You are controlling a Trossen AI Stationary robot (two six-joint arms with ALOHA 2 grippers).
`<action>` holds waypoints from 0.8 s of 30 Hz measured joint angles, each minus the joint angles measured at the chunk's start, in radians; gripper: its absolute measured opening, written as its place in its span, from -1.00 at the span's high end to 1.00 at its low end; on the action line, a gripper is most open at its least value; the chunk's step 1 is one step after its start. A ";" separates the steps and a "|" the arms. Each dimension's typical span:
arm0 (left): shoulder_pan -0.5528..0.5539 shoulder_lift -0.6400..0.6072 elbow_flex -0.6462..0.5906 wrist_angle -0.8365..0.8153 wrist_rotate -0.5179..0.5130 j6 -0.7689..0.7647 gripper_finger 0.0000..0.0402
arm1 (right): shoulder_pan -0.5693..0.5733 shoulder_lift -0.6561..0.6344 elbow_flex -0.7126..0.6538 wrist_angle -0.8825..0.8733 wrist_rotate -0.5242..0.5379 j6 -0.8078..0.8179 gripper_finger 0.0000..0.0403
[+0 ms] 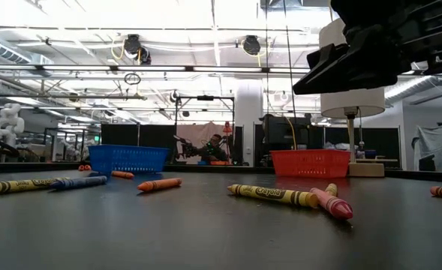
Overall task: Sort crayons
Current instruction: Put the red crayon into the orange bin
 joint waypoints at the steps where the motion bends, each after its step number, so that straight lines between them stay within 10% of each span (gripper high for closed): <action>1: -0.006 0.000 0.000 -0.024 0.002 -0.040 0.93 | 0.000 0.000 0.000 0.000 0.000 0.003 0.50; 24: -0.186 0.197 -0.001 -0.175 0.128 -0.682 0.93 | 0.000 0.000 0.000 -0.001 0.000 0.009 0.50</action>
